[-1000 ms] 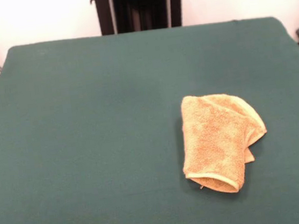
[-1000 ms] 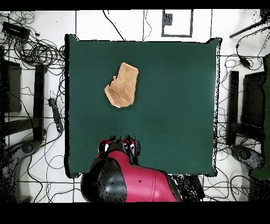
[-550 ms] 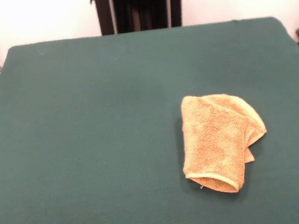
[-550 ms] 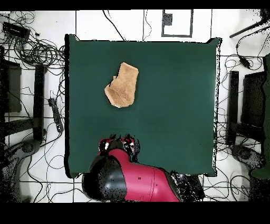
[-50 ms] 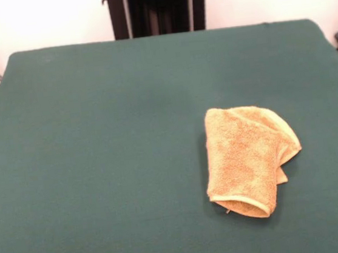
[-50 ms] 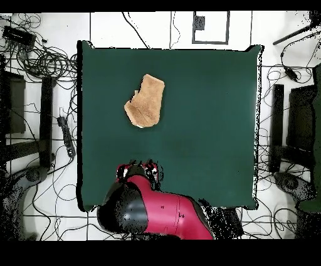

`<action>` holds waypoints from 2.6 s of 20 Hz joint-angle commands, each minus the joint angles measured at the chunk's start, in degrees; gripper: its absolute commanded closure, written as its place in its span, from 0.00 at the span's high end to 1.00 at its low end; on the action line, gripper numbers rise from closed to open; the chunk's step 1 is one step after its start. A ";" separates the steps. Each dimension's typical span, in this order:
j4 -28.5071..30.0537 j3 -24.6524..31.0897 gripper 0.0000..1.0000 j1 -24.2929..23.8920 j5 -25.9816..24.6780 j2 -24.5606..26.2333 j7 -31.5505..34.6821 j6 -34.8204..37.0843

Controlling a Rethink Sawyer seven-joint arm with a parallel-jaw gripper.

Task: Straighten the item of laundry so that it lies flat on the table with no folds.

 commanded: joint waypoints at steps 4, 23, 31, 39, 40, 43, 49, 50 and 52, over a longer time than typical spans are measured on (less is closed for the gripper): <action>2.74 3.28 1.00 1.53 1.40 7.36 12.18 -5.40; 1.14 2.29 1.00 3.28 2.18 10.83 12.89 -8.08; 0.55 2.23 1.00 3.64 2.71 11.70 13.35 -8.16; -0.28 1.41 1.00 4.58 2.83 13.92 14.02 -9.61; -0.30 1.22 1.00 4.84 2.83 14.37 14.21 -10.14; -0.14 1.44 1.00 4.89 2.93 15.66 14.50 -11.85; -0.59 1.32 1.00 5.25 3.31 17.51 14.54 -13.40; -0.79 1.24 1.00 5.39 3.34 17.83 14.47 -13.57; -0.78 1.16 1.00 5.64 3.41 18.30 14.55 -14.13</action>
